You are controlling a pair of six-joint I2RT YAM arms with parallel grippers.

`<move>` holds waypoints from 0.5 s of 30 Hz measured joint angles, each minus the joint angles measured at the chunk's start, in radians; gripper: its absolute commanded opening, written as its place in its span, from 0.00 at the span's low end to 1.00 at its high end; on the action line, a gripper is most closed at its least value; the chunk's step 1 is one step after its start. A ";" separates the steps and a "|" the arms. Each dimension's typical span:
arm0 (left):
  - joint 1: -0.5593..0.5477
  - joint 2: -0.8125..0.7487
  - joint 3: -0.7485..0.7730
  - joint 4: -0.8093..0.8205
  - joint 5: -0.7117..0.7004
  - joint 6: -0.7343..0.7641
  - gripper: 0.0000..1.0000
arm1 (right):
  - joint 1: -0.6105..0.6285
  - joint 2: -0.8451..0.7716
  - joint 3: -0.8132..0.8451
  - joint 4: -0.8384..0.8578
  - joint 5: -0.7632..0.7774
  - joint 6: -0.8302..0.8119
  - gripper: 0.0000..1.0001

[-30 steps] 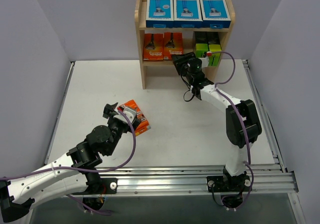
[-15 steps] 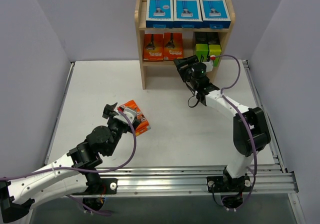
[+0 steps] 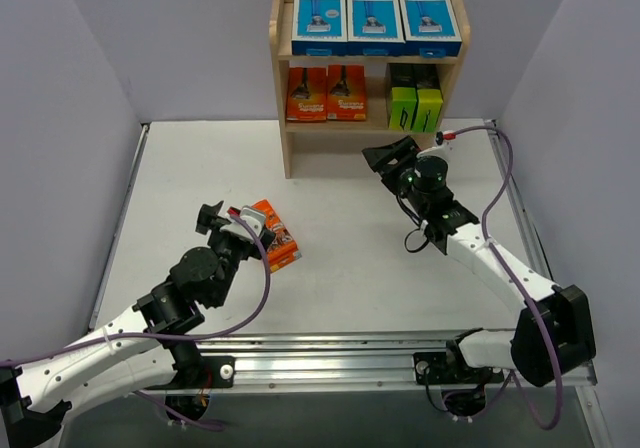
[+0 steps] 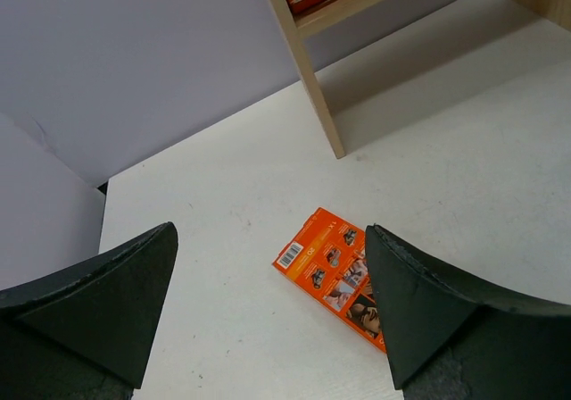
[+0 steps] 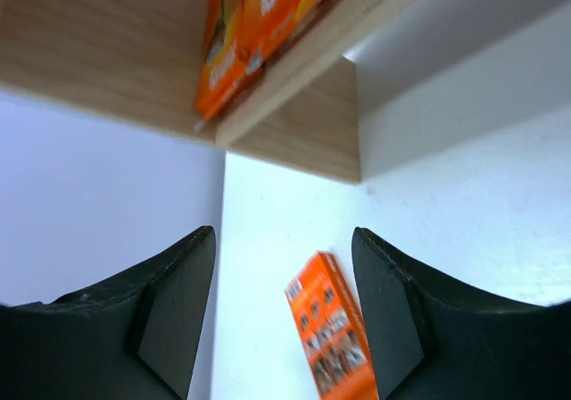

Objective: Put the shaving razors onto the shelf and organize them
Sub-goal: Place the shaving razor onto shelf, then grab a shaving razor with the left arm

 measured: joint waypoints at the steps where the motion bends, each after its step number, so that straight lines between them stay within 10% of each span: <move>1: 0.010 0.000 0.000 0.000 0.000 -0.002 0.97 | 0.000 -0.030 -0.028 -0.009 -0.016 -0.024 0.59; 15: 0.121 0.003 -0.026 0.030 -0.031 -0.002 0.94 | 0.229 -0.213 -0.433 -0.047 -0.097 -0.237 0.59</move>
